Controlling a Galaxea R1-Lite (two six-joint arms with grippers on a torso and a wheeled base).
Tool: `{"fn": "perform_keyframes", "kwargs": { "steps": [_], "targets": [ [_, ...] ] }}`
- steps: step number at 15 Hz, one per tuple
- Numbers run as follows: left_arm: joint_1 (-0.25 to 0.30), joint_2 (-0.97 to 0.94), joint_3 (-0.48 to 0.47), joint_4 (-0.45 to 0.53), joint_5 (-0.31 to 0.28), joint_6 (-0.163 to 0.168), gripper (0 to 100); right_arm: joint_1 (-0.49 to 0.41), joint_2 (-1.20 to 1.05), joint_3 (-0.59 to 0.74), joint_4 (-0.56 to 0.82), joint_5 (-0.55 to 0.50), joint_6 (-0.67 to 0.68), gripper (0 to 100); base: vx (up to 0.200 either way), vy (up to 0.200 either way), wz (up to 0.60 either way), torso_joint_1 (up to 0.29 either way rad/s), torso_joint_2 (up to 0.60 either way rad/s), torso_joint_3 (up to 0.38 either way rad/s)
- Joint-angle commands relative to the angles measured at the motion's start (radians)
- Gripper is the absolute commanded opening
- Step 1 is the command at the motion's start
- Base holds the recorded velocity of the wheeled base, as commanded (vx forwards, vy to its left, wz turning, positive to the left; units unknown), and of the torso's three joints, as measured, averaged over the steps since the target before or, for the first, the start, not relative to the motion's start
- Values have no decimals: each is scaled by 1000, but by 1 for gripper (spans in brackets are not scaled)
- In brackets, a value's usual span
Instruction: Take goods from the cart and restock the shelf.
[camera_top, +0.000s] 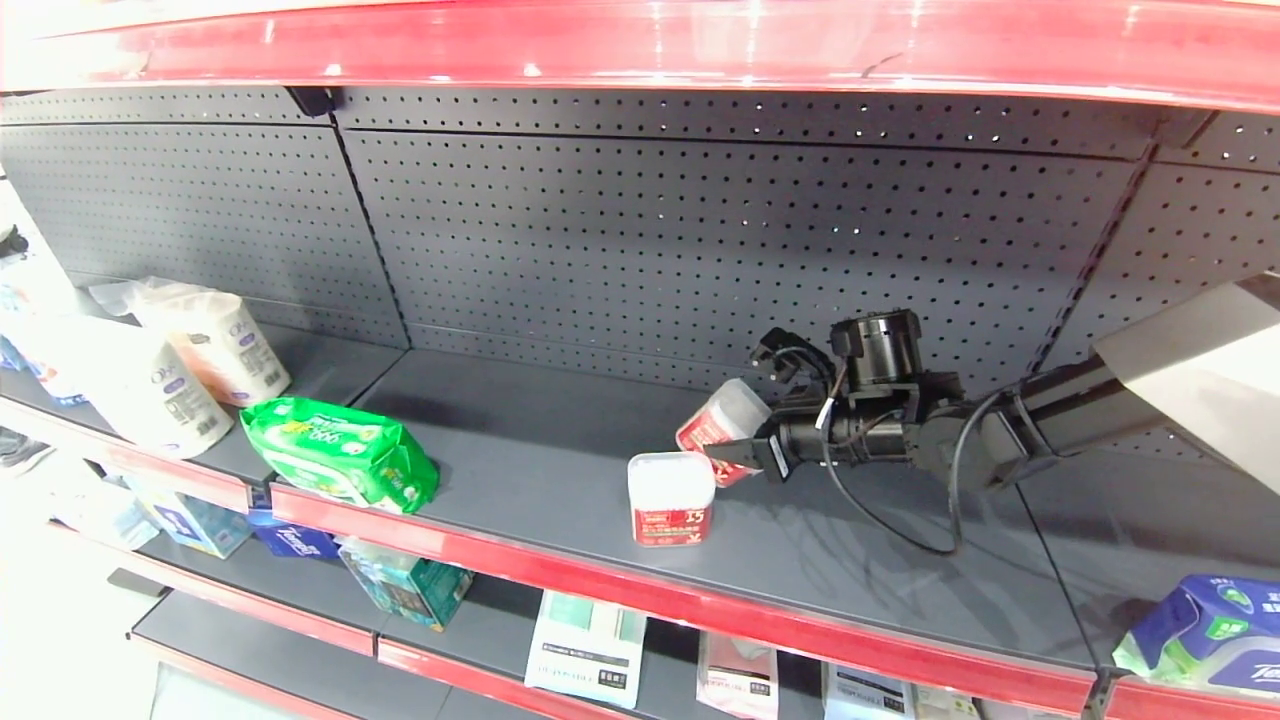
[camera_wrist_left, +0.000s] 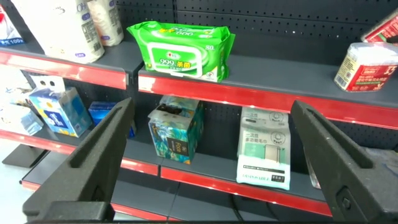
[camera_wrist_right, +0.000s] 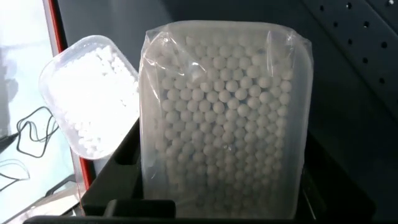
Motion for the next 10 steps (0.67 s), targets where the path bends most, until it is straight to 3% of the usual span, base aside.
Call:
{"fn": "perform_keyframes", "kwargs": {
  "steps": [1,10],
  "targets": [
    [0,1,0,0,0,0,100,3,-23,22,-1,-1,0,0,0,0,0,0,0,0],
    [0,1,0,0,0,0,100,30,-42,50,-1,-1,0,0,0,0,0,0,0,0]
  ]
}}
